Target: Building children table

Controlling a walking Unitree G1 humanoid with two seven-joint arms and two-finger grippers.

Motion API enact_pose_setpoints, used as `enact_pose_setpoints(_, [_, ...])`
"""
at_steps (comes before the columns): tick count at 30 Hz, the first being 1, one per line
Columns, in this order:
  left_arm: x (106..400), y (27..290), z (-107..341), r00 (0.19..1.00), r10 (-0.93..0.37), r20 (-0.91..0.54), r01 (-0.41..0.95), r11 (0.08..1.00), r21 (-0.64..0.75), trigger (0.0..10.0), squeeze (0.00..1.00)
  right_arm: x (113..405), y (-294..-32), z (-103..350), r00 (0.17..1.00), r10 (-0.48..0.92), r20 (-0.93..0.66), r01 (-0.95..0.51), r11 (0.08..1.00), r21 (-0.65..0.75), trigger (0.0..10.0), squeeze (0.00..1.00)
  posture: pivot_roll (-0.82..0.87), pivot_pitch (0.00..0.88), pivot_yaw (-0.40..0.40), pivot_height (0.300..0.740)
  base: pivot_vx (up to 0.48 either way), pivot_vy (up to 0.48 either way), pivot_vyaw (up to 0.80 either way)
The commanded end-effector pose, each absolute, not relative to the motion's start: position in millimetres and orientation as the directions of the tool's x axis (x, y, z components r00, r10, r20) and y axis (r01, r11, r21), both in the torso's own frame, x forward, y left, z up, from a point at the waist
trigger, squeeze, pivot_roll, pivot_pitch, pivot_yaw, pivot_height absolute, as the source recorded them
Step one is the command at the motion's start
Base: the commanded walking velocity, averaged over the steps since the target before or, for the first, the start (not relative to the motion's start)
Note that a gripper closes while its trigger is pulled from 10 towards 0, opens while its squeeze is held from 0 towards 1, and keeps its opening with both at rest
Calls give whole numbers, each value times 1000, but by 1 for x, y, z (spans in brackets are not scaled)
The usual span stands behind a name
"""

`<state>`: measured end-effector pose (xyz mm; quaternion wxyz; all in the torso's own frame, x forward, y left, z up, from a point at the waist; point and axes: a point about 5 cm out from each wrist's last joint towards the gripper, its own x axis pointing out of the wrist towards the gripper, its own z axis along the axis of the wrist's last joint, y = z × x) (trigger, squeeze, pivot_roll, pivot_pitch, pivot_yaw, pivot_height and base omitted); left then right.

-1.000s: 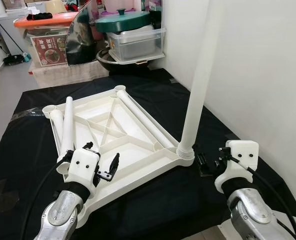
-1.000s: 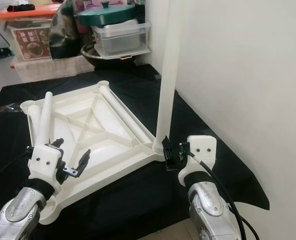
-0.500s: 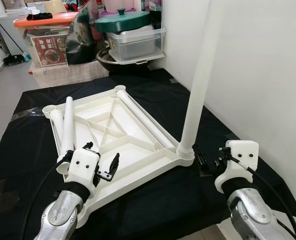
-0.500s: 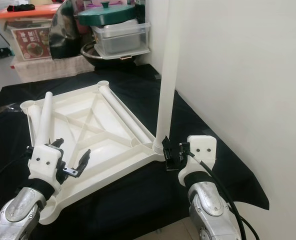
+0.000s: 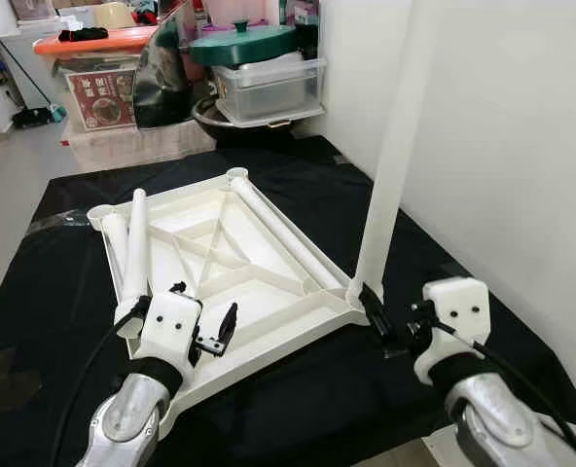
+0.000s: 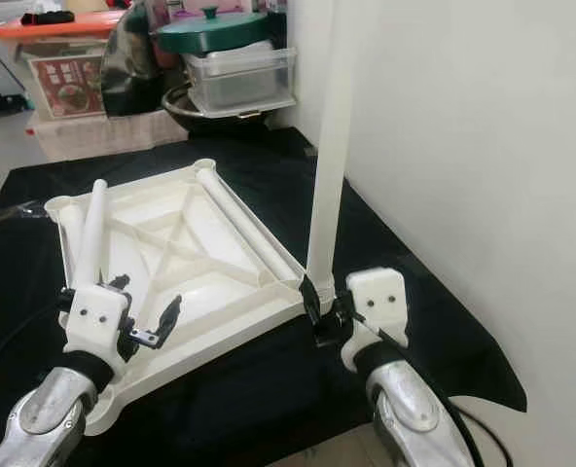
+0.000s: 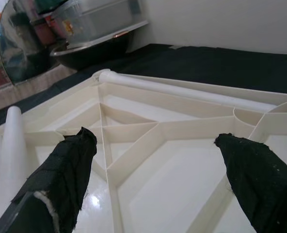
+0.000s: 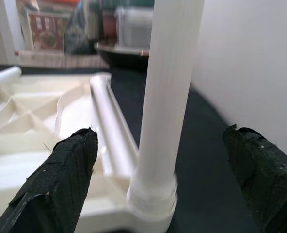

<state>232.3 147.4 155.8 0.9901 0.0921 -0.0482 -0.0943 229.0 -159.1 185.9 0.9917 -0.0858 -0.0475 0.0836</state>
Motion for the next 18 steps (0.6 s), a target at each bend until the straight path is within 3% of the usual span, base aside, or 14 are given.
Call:
enact_pose_setpoints(1, [233,147,153,978,-193,72,175,963,205,10000,0,234,-162,187,981,168,97,-144,965,-218,10000,0,-2,0,11,740,0,0,0])
enact_pose_setpoints(9, [239,143,156,978,-193,84,173,963,204,10000,0,280,-185,199,984,146,102,-116,960,-256,10000,0,22,0,-8,740,0,0,0])
enact_pose_setpoints(18, [237,146,153,981,-176,79,156,966,206,10000,0,291,-202,202,986,143,83,-121,967,-223,10000,0,36,0,-15,740,0,0,0])
